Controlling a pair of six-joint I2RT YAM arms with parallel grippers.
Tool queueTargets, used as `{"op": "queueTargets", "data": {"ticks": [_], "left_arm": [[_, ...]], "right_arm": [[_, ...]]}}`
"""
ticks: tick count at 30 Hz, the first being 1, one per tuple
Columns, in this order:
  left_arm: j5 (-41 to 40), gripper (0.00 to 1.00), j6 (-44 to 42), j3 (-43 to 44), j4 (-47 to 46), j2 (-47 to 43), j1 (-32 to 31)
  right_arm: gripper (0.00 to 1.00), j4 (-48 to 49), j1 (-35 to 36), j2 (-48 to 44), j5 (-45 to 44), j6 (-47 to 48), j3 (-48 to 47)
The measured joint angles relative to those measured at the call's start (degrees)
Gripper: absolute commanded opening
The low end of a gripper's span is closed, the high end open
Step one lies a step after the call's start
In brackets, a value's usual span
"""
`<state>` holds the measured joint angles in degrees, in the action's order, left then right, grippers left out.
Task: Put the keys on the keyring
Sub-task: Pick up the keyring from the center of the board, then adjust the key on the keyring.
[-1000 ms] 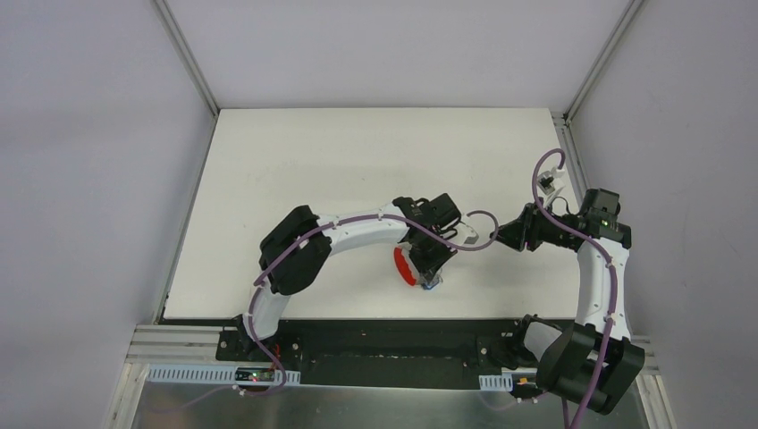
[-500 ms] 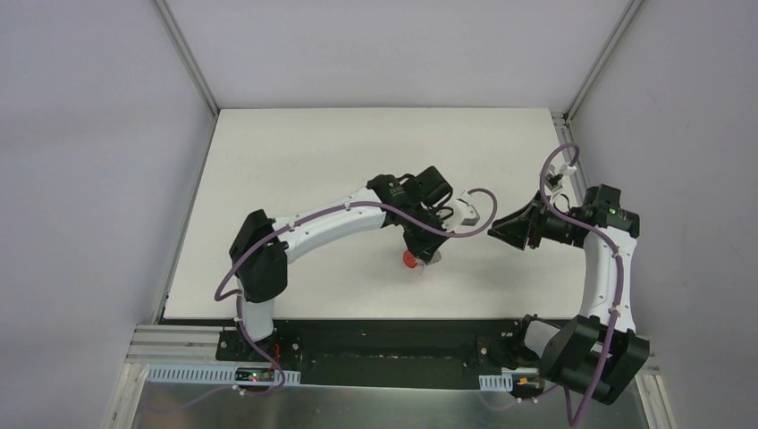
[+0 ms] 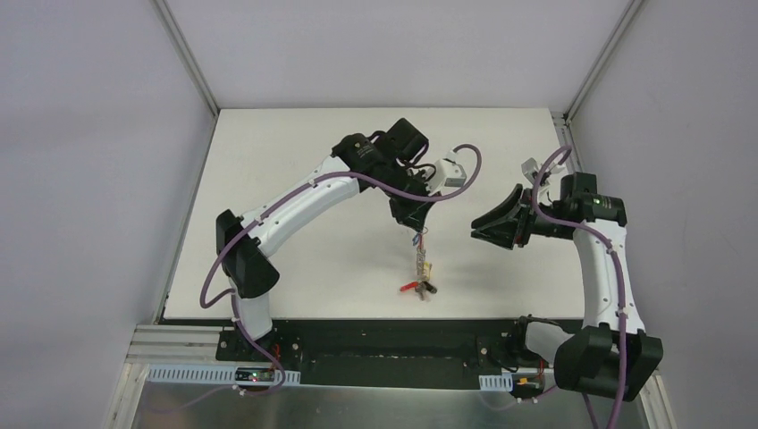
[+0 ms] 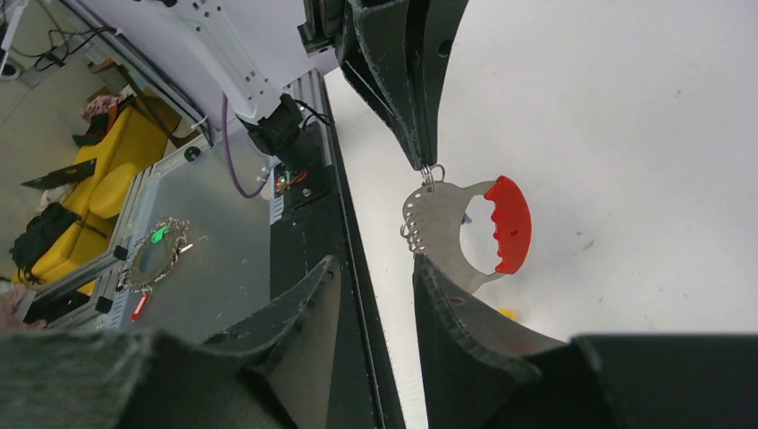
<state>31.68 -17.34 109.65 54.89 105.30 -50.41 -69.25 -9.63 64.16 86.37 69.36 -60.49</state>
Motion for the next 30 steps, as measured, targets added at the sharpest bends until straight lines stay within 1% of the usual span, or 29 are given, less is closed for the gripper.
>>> {"op": "queueTargets", "data": {"ticks": [3,4,7,12,15,16,17,19,20,22,25,30], "left_arm": [[1.33,0.00,-0.83,2.12,1.99,-0.70,0.13],[1.55,0.00,-1.18,2.69,2.49,-0.90,0.13],[2.56,0.00,-1.81,4.20,3.52,-1.31,0.11],[3.43,0.00,-2.93,5.88,4.24,-1.51,0.13],[3.58,0.00,-3.26,7.15,4.74,-1.51,0.22],[3.65,0.00,-3.30,7.69,4.90,-1.51,0.26],[3.65,0.00,-3.32,8.37,5.09,-1.51,0.31],[3.69,0.00,-3.43,9.77,5.22,-1.51,0.79],[3.72,0.00,-3.50,10.23,5.22,-1.53,1.03],[3.69,0.00,-3.56,10.58,5.33,-1.84,1.57],[3.65,0.00,-3.56,10.75,5.75,-2.10,2.56],[3.80,0.00,-3.10,11.13,6.91,-2.16,3.26]], "right_arm": [[0.31,0.09,3.17,1.20,0.39,0.35,-2.16],[0.31,0.07,4.31,2.08,0.52,0.48,-3.17],[0.33,0.31,6.84,5.75,0.68,0.79,-6.45],[0.36,0.42,7.87,10.34,0.63,1.64,-10.10],[0.38,2.36,8.09,11.93,-0.42,-1.14,-12.41],[0.40,4.48,8.13,12.13,-1.20,-3.67,-12.92],[0.42,8.63,8.37,11.93,-2.80,-7.65,-12.79],[0.43,22.93,8.85,9.64,-7.41,-19.17,-9.25],[0.44,27.36,9.03,8.37,-9.49,-23.56,-7.30],[0.46,32.76,9.16,7.10,-12.68,-30.56,-6.21],[0.46,41.03,10.56,7.17,-14.49,-37.75,-6.34],[0.46,49.46,16.83,7.06,-14.38,-43.87,-5.22]]}}
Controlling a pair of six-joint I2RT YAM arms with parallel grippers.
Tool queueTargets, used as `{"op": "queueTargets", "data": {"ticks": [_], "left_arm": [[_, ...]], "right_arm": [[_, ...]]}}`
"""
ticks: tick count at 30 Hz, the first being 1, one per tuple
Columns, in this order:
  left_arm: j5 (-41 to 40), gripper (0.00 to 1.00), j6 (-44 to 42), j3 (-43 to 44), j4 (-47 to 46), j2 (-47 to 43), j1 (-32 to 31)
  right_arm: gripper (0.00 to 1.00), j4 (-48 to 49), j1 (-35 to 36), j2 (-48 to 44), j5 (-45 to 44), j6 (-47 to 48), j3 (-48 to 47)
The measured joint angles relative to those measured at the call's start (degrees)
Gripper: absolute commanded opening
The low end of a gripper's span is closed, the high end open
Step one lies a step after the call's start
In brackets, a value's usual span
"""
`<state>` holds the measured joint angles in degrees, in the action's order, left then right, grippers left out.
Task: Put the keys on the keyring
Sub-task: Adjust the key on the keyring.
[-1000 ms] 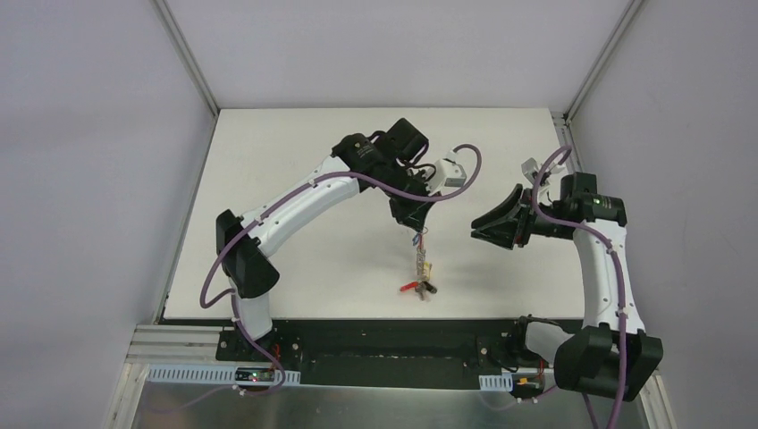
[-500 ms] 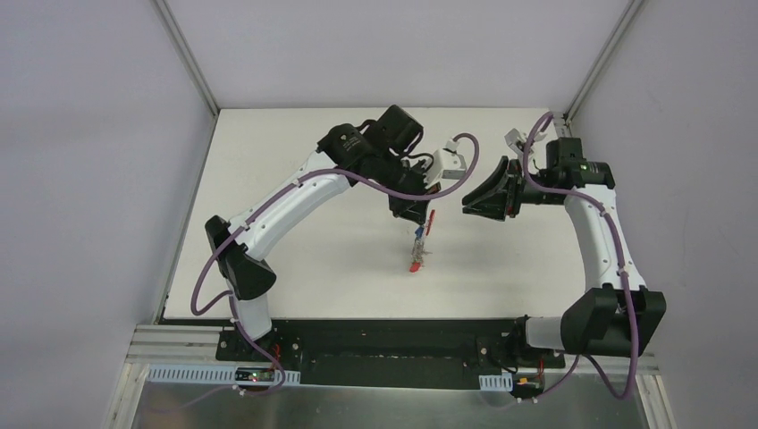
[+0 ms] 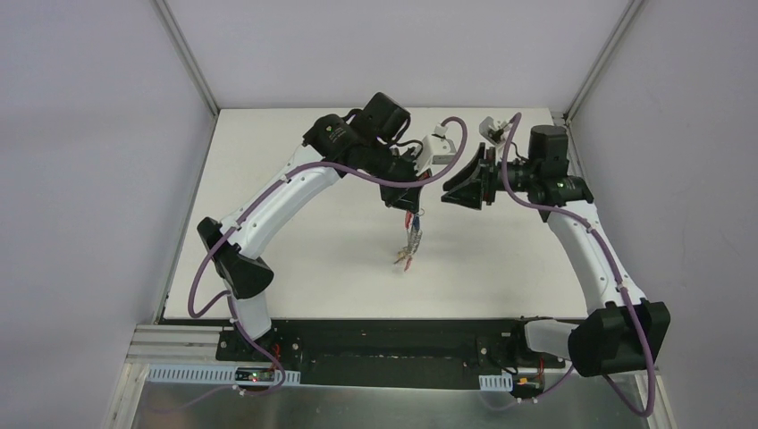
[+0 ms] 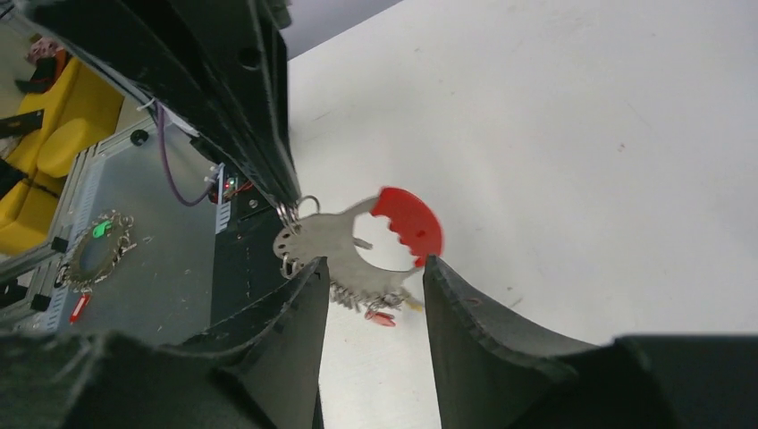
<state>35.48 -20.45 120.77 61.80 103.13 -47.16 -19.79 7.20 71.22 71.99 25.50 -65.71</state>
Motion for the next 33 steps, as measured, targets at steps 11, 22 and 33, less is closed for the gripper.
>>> {"op": "queueTargets", "data": {"ticks": [11,22,33], "left_arm": [[2.03,0.00,4.44,-0.79,-1.70,-0.59,0.02],[3.10,0.00,6.60,-1.03,-3.06,-0.85,0.02],[3.10,0.00,7.69,-1.05,-3.17,-0.85,1.14]], "right_arm": [[0.41,4.04,9.46,-0.61,0.52,-1.38,1.27],[0.21,4.17,10.32,-2.25,0.98,-1.22,3.08],[0.00,6.38,10.91,-2.43,2.25,-2.05,3.96]]}}
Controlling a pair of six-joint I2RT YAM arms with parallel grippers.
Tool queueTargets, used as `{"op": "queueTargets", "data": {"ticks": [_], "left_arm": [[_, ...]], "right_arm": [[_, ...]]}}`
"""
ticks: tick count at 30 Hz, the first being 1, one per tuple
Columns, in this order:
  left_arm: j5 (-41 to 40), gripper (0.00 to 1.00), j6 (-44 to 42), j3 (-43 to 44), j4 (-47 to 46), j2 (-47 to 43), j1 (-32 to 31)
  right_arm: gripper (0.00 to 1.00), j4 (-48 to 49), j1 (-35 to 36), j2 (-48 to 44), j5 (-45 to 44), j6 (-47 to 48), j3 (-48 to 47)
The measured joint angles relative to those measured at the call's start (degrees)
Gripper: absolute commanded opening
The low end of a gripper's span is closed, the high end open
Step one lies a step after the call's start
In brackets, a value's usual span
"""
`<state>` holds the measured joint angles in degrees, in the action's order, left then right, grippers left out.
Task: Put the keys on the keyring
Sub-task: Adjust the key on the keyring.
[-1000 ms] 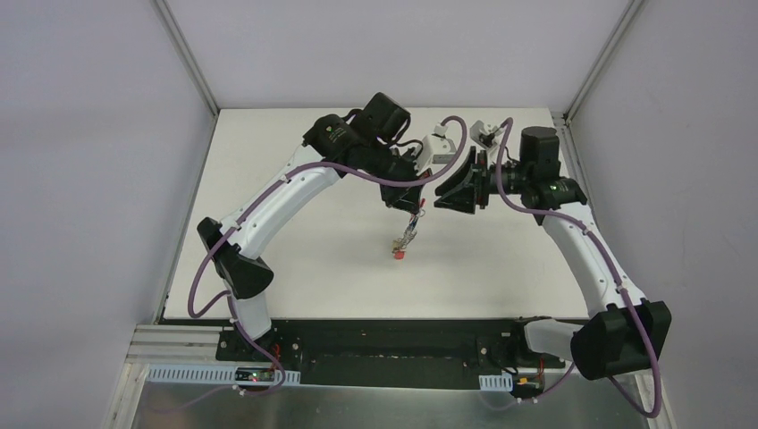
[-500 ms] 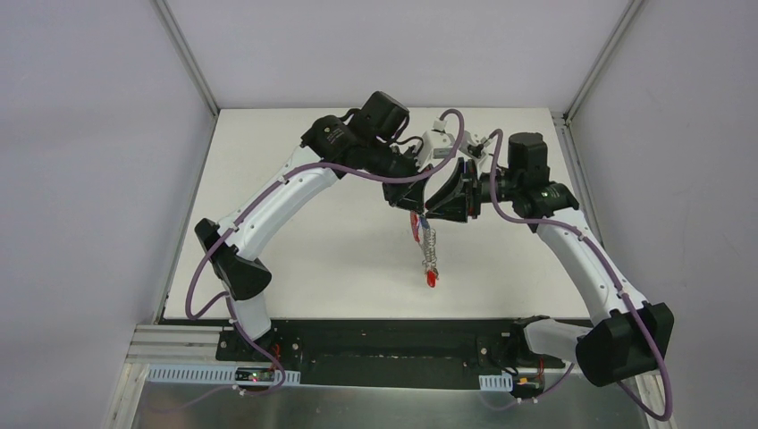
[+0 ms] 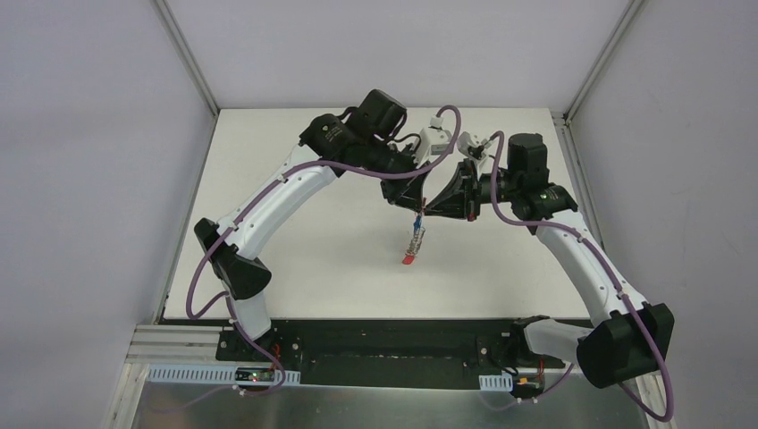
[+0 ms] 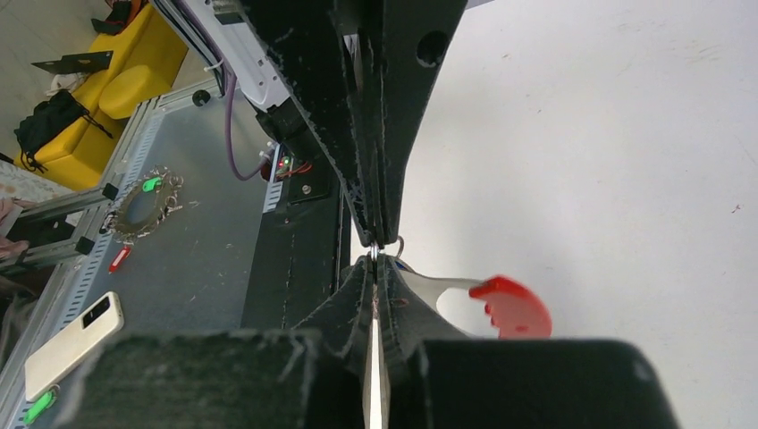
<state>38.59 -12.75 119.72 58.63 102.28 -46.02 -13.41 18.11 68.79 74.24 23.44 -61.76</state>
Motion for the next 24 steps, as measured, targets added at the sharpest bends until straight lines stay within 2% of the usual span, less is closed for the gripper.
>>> {"op": "queueTargets", "data": {"ticks": [6,17,24], "left_arm": [[2.08,0.00,1.51,-0.11,-0.66,0.00,1.62],[7.76,0.29,5.18,-3.96,-7.43,-0.94,4.35],[11.17,0.40,10.19,-12.31,-16.52,-6.19,7.19]], "right_arm": [[0.00,6.78,0.04,-0.07,-0.35,-5.88,1.60],[0.00,17.29,0.04,0.20,-1.99,-17.18,4.39],[0.00,27.26,-0.42,0.24,-2.05,-26.73,7.50]]}}
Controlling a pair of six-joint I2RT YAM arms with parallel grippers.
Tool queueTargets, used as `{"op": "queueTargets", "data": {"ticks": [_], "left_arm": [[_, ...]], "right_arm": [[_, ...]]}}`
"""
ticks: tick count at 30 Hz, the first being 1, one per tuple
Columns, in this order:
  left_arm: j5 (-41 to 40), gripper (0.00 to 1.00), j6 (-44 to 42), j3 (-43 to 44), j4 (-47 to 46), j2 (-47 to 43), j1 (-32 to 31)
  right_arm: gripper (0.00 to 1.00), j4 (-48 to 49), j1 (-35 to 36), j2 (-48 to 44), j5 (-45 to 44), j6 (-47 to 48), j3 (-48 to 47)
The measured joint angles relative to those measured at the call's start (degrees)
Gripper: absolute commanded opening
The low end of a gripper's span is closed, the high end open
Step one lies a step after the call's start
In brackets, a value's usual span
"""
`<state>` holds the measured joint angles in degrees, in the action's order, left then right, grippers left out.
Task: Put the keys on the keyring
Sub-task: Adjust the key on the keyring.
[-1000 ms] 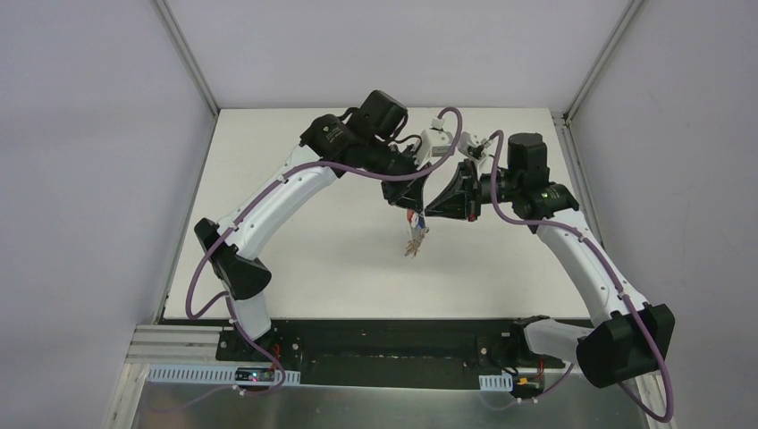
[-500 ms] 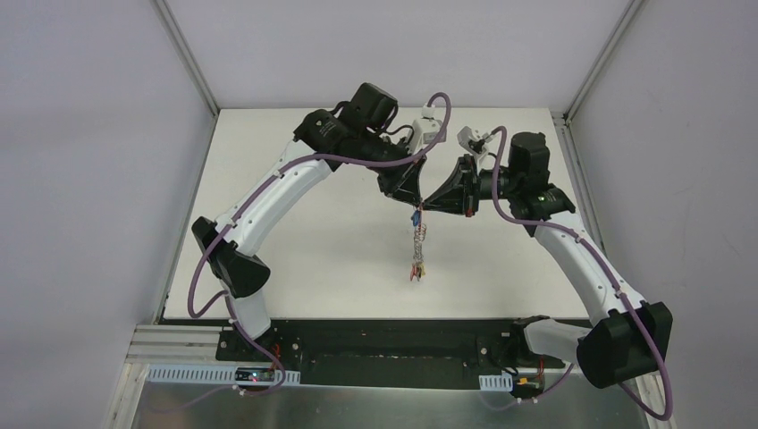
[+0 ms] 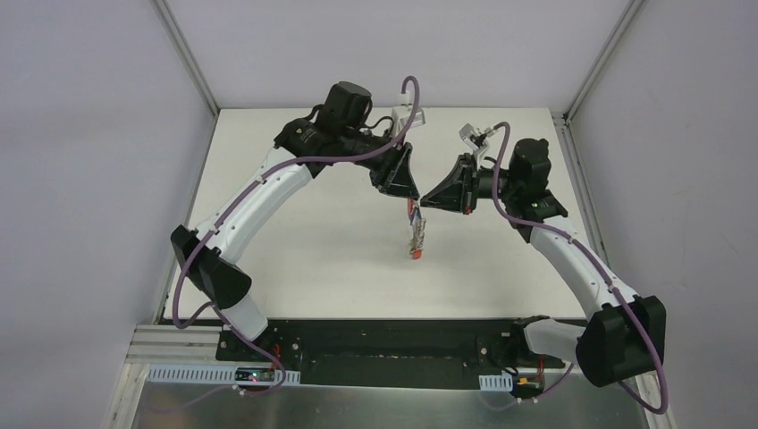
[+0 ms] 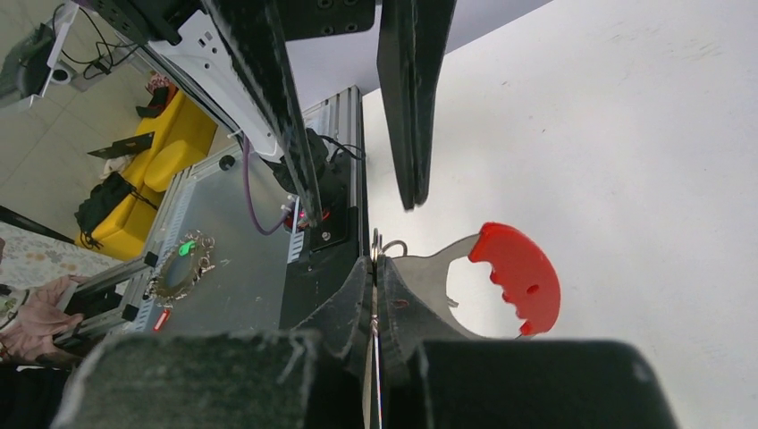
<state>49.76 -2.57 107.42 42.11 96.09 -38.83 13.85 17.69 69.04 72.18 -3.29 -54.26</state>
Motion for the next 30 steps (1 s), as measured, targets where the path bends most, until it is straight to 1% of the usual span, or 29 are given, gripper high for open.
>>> {"op": "queueTargets", "data": {"ticks": [7,15,21,30], "left_arm": [[2.54,0.42,7.10,-8.07,-10.67,-4.11,4.22],[3.54,0.42,14.38,-14.64,-20.33,-4.70,4.81],[4.61,0.38,18.43,-15.67,-25.68,-4.70,4.81],[6.36,0.36,22.51,-17.27,-31.01,-4.63,4.81]], "right_arm": [[0.00,15.45,-1.36,1.22,-0.85,-13.53,4.22],[0.00,33.35,-2.38,4.35,-3.28,-28.96,7.74],[0.00,39.82,-2.69,5.05,-5.44,-35.08,9.25],[0.00,48.87,-3.91,5.73,-7.43,-42.45,11.43]]}}
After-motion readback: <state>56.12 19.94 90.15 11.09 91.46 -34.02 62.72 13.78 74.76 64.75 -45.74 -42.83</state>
